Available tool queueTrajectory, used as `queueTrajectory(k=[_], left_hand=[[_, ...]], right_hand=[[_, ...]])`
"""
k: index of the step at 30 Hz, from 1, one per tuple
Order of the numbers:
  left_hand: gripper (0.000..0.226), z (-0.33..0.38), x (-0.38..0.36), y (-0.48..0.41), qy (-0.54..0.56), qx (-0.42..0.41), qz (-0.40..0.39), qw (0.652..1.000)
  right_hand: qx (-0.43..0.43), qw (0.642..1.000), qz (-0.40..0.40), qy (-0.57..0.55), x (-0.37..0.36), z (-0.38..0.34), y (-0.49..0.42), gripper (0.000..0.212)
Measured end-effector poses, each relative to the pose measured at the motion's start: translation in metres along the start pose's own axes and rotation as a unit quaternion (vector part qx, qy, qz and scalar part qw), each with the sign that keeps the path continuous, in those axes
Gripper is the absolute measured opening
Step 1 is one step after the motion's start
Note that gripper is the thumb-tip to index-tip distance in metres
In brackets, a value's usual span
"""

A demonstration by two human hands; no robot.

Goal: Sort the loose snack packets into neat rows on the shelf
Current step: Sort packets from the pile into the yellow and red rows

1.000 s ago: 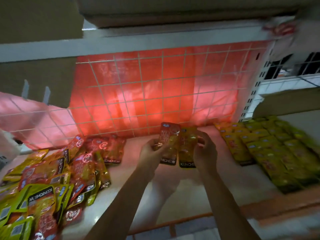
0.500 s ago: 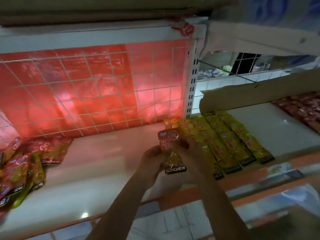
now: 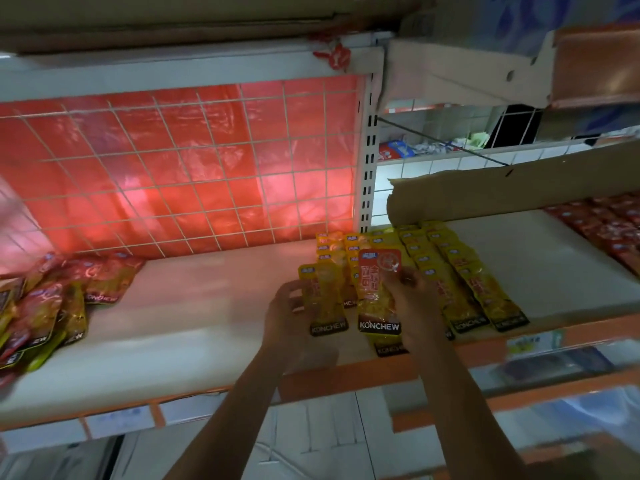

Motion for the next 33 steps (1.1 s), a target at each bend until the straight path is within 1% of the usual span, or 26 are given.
queueTrajectory(k=[4,8,9,12,14,17,22,25,28,30,33], left_hand=[[0.043,-0.003,0.002,-0.005,-0.128,-0.057,-0.032,0.990],[0.043,-0.003,-0.007,-0.008,-0.175,-0.074,-0.066,0.980],[0.043,-0.002,-0.009,-0.009,-0.185,-0.085,-0.068,0.977],[0.040,-0.001,-0.014,-0.012,-0.228,-0.134,-0.059,0.963],[0.040,-0.004,-0.017,-0.013,-0.273,-0.173,-0.045,0.945],[0.044,-0.006,-0.023,-0.014,-0.329,-0.187,-0.046,0.924],[0.045,-0.003,-0.027,-0.012,-0.377,-0.198,-0.045,0.904],[0.041,0.001,-0.028,-0.011,-0.407,-0.204,-0.038,0.890],[0.033,0.009,-0.030,-0.008,-0.434,-0.213,-0.007,0.875],[0.031,0.018,-0.038,-0.006,-0.421,-0.232,0.020,0.877],[0.026,0.031,-0.064,-0.004,-0.364,-0.291,0.032,0.884]], right_hand=[[-0.004,0.999,0.035,-0.006,0.003,0.000,-0.003,0.012],[-0.014,0.999,0.049,-0.003,0.006,-0.004,-0.002,0.009],[-0.015,0.998,0.054,-0.003,0.008,-0.005,-0.002,0.009],[-0.011,0.997,0.075,0.009,0.010,-0.004,-0.001,0.020],[-0.012,0.996,0.082,0.017,0.011,-0.001,0.001,0.019],[-0.005,0.995,0.093,0.028,0.014,0.000,0.003,0.018],[0.008,0.995,0.098,0.025,0.018,0.000,0.001,0.012],[0.013,0.995,0.094,0.026,0.023,0.000,-0.002,0.009],[0.006,0.996,0.088,0.028,0.030,-0.001,-0.008,0.017],[0.004,0.996,0.087,0.029,0.035,-0.001,-0.015,0.019],[0.008,0.997,0.068,0.020,0.046,-0.005,-0.026,0.010]])
Point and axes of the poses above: each hand's wrist, its own y-axis away from the middle knuckle, its own x-axis out of the back of the hand, z = x × y, the point moved 1 cm from there along -y, towards the middle knuckle, and after that the axes turned 3 degrees about z, right-handed, at the moved point
